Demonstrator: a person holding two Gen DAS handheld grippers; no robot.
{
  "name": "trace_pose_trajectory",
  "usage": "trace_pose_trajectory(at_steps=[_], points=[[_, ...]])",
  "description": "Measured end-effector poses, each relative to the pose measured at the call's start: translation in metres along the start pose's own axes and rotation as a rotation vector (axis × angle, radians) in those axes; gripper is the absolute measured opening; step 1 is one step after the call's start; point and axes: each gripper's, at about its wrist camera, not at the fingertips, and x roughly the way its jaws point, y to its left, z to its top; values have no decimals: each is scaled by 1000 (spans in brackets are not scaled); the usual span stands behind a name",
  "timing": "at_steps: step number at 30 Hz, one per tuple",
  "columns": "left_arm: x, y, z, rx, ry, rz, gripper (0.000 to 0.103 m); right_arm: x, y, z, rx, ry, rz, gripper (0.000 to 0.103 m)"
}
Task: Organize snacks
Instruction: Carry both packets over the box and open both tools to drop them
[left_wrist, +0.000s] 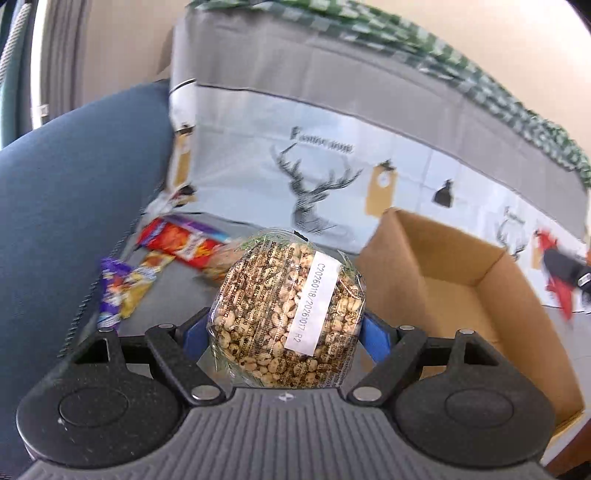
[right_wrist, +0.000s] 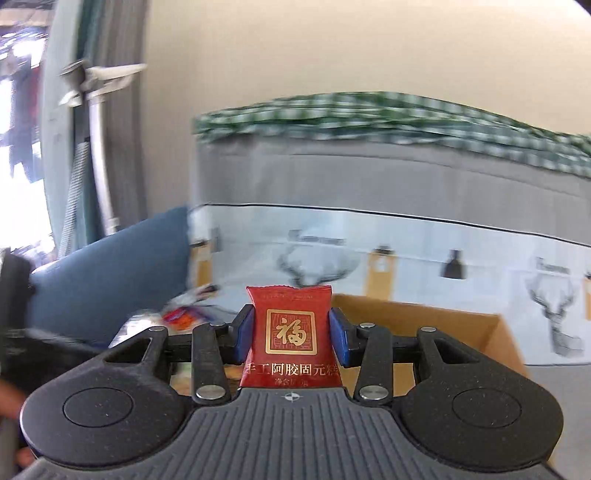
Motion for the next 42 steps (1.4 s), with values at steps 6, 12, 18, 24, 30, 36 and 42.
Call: trace_pose_trajectory(at_steps=[6,12,18,24,30,36,42], points=[[6,-36,4,8,-54,-103,86,8,-52,-27,140,74,-107,44],[14,-78,7,11,-97,-213,86,7,-76,-34,97,51,-175,44],[23,-119,5,18,-113,-324,86,2,-104,-45,121,75,-215,44],[32,-156,-4,40,-104,-381,86,-4,-119,-52,129,83,-252,45],[40,-169,-11,52,-79,-401,86,-5,-125,-54,120,78,-269,44],[44,-171,-13,54,-64,-408,86,-6,-128,-55,120,81,-278,45],[45,-172,-14,52,-61,-413,86,-6,-129,-54,128,77,-285,45]])
